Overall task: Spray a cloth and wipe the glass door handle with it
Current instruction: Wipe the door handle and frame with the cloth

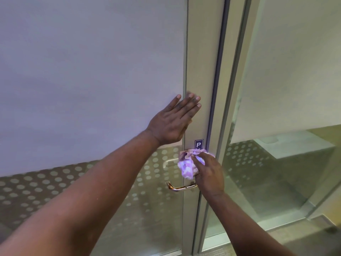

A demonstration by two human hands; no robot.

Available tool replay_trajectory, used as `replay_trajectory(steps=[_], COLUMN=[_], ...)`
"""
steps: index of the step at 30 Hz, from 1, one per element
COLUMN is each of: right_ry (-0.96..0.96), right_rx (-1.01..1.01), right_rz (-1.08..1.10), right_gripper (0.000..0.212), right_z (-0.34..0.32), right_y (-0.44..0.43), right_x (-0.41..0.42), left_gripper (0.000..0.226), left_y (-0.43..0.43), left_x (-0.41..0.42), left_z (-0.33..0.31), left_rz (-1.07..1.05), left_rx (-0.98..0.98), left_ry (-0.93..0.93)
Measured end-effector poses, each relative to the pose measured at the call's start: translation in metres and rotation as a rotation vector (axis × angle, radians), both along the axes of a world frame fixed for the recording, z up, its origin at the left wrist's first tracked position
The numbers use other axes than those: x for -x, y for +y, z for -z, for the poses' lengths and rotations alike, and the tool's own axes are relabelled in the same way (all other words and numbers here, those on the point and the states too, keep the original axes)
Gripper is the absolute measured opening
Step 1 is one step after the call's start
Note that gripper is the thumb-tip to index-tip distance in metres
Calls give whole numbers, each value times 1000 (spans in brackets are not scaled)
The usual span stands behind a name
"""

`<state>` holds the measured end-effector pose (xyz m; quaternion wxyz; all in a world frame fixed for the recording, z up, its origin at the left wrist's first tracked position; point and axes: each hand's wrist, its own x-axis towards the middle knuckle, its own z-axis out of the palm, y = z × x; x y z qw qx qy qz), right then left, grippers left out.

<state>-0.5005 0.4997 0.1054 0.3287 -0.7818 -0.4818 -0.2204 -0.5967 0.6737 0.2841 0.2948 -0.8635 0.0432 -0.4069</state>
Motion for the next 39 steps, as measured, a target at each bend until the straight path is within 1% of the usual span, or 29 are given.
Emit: replay_trajectory(steps=[3,6,9,13,14,16,18,20,22,24,26,29,31,35,39], right_ry=[61,140,170,200,220,235,173,99,54,16,37,159,247,426,480], right_rx=[119,226,289,342,313,178,-22,-183,-211,-136,-44,167,290,338,344], right_rz=[22,42,41,28,17,-2,-8,-1,2,16,9,-15,-15,38,37], right_gripper=[64,71,74,70,69,65,61,62,64,66,68,71,67,55,58], right_z=[6,12,13,8,6,0,-11,-31,-49,-53,-43,-12,9,24,26], right_y=[-5,-13,-19,-22,-22,-20,-13,-3,5,7,1,-14,-21,-25,-23], right_x=[3,7,6,3,4,4,5,5,2,-1,-4,-3,0,-4,3], left_gripper=[53,54,55,57,57,57,57,58,60,59,58,58,58,57,57], left_y=[-1,-1,-1,-1,-1,-1,0,1,1,1,1,2,2,1,0], left_x=[0,0,-2,-3,-3,-4,-4,-5,-5,-6,-6,-6,-6,-5,-5], left_z=[-1,-1,0,0,0,0,1,1,0,1,1,2,1,1,1], left_rz=[-7,-32,-63,-84,-83,-86,-87,-91,-100,-102,-106,-112,-112,-116,-129], left_rx=[2,-1,-23,-48,-52,-59,-68,-83,-95,-98,-94,-83,-78,-85,-95], left_ry=[5,15,23,15,13,10,6,5,8,7,7,14,16,11,9])
